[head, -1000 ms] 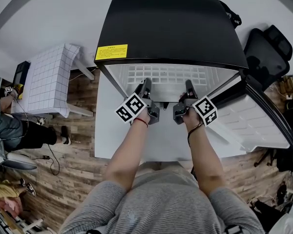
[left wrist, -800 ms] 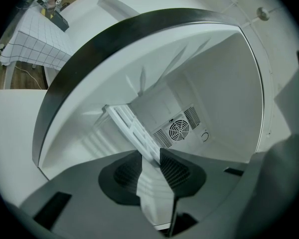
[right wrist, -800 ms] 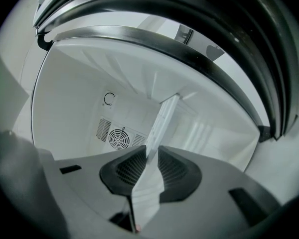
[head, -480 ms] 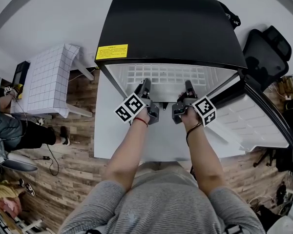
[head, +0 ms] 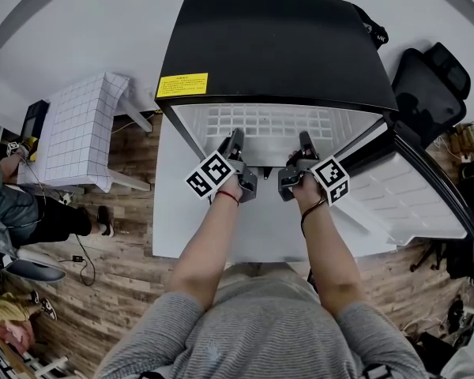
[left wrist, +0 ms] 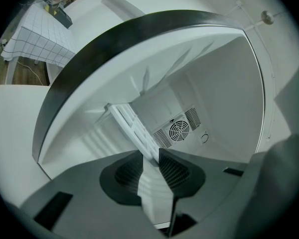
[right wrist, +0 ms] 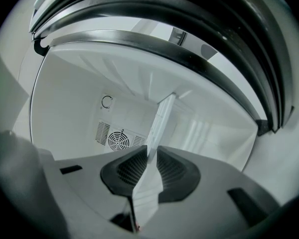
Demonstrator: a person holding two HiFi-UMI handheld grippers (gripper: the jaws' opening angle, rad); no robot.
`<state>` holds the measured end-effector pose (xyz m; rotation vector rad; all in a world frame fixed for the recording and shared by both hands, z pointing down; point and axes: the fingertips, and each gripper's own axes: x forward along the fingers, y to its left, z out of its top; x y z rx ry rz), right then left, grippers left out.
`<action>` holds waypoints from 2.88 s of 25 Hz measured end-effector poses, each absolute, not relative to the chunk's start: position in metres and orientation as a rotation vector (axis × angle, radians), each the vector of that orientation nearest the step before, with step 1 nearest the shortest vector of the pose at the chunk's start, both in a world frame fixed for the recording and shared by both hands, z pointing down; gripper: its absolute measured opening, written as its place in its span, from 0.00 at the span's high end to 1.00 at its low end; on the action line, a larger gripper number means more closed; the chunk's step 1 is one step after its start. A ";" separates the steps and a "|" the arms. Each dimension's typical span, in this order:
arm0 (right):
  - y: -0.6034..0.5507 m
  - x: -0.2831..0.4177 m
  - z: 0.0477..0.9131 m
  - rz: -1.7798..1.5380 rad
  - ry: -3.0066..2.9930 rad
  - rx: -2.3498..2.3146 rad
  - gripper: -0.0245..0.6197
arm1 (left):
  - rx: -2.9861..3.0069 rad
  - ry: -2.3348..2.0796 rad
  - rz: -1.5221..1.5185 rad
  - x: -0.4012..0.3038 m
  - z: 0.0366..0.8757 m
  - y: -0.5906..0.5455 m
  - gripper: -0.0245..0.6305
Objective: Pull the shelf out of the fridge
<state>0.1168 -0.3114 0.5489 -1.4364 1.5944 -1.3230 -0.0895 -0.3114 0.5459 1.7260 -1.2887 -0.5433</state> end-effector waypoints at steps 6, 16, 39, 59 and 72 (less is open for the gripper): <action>-0.311 0.117 0.549 -1.325 1.578 -1.440 0.86 | 1.721 -1.280 -0.546 -0.089 0.546 -0.311 0.80; -0.303 0.118 0.550 -1.333 1.564 -1.446 0.86 | 1.710 -1.269 -0.561 -0.089 0.546 -0.303 0.81; -0.291 0.117 0.551 -1.347 1.558 -1.448 0.86 | 1.698 -1.253 -0.561 -0.089 0.548 -0.292 0.81; -0.290 0.117 0.550 -1.355 1.554 -1.444 0.87 | 1.685 -1.252 -0.569 -0.089 0.547 -0.292 0.82; -0.285 0.117 0.551 -1.362 1.538 -1.444 0.87 | 1.684 -1.244 -0.565 -0.089 0.548 -0.287 0.82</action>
